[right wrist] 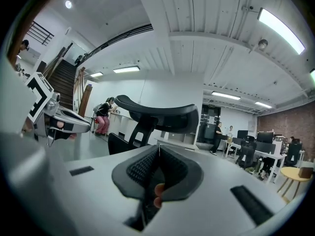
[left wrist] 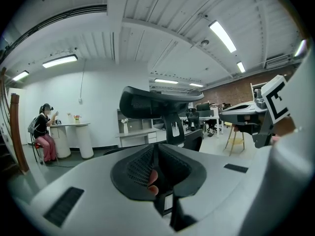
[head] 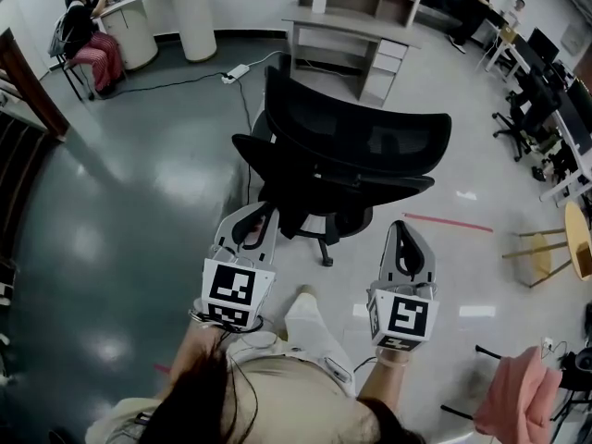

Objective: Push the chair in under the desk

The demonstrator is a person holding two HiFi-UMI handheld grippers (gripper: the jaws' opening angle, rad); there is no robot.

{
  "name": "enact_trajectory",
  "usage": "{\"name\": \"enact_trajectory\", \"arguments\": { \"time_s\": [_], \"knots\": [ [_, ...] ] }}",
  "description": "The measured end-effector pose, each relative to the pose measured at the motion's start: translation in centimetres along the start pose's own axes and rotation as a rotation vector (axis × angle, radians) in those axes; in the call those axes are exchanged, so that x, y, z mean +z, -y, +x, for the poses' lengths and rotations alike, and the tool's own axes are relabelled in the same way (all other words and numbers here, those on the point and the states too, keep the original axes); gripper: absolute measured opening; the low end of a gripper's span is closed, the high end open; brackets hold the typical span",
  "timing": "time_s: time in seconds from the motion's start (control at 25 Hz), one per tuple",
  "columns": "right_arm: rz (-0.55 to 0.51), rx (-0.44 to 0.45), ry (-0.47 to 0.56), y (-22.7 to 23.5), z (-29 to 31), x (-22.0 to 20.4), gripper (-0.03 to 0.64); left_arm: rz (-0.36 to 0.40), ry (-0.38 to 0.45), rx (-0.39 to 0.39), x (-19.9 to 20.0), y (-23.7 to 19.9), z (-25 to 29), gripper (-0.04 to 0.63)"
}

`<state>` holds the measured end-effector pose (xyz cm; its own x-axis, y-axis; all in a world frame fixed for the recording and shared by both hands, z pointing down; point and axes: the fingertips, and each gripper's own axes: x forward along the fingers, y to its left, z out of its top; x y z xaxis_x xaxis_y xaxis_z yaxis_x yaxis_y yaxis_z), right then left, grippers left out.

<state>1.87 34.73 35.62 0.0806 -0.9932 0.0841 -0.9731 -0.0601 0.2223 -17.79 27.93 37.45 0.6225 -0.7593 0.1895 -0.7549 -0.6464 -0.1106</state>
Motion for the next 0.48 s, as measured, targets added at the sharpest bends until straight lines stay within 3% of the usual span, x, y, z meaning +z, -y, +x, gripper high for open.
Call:
{"name": "enact_trajectory", "arguments": {
  "time_s": [0.24, 0.48],
  "knots": [
    [-0.026, -0.009, -0.029, 1.0, 2.6, -0.7, 0.028, 0.030, -0.023, 0.016, -0.2, -1.1, 2.6, 0.017],
    [-0.043, 0.031, -0.084, 1.1, 5.0, -1.7, 0.029, 0.047, -0.049, 0.020, -0.6, -1.6, 4.8, 0.066]
  ]
}}
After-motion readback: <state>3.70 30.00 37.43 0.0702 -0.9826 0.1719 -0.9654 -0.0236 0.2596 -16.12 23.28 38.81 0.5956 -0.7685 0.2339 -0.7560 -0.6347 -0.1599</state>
